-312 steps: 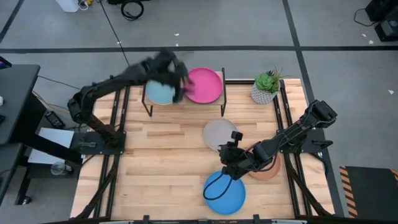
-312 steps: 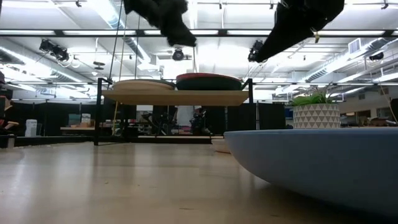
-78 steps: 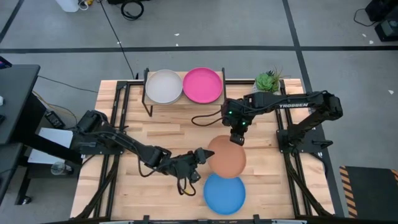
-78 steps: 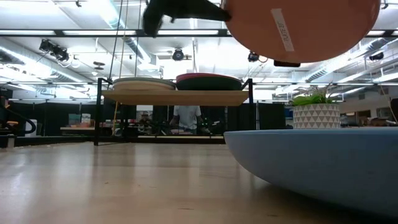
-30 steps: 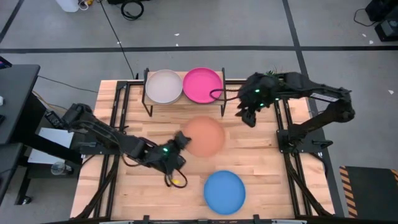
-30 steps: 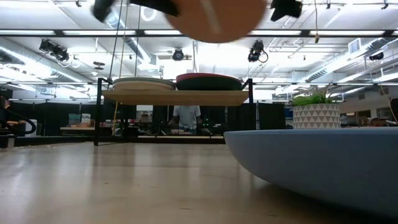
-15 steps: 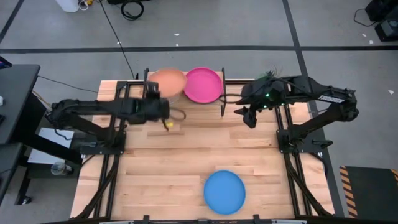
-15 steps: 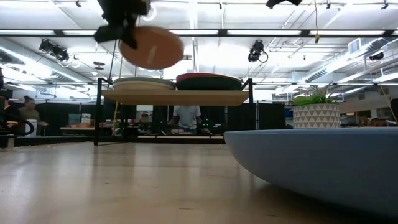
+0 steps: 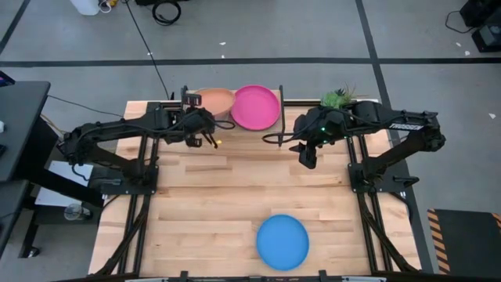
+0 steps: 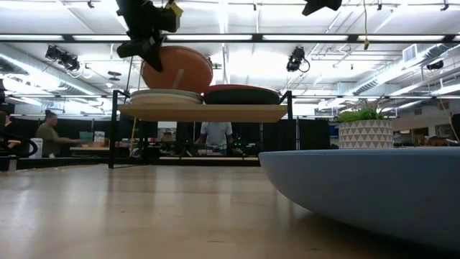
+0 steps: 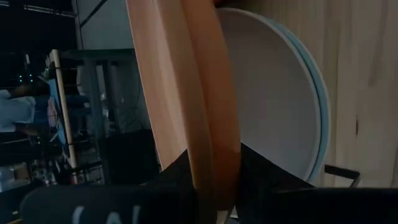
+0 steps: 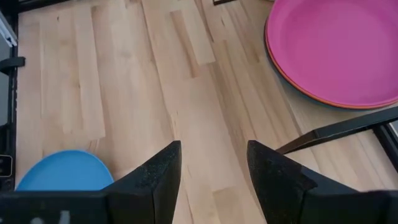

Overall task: Place and stack plates onto a shelf
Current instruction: Stack the brown plate on top of the gray plate on the shelf

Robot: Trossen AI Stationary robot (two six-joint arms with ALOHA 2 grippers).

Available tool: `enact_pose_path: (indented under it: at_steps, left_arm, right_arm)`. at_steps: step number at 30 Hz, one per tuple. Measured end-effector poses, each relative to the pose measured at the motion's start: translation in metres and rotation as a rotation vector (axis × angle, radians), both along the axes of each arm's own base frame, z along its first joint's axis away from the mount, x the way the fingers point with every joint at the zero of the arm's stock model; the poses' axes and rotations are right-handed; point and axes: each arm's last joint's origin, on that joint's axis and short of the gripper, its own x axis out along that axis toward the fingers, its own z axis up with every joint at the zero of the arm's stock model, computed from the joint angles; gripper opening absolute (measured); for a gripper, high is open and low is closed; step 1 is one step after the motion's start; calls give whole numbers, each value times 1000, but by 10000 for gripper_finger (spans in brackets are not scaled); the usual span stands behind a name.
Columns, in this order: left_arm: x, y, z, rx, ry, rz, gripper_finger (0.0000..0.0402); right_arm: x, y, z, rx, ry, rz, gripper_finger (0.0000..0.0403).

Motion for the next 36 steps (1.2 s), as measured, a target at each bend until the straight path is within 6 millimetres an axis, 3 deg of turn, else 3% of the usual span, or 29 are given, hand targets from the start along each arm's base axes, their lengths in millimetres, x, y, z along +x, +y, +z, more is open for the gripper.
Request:
enact_pose_path:
  at_steps: [18, 26, 30, 36]
  left_arm:
    - [-3, 10, -4, -24, 23, 49, 75]
    - [-2, 4, -5, -39, 16, 41, 180]
    - [-3, -8, 0, -162, -18, -23, 232]
    - [-5, -11, 23, -326, -127, -40, 242]
  right_arm:
    - [0, 0, 0, 1, -6, 0, 190]
    - [0, 0, 0, 1, -6, 0, 190]
    - [0, 0, 0, -1, -6, 4, 190]
    - [0, 0, 1, -4, -8, 6, 190]
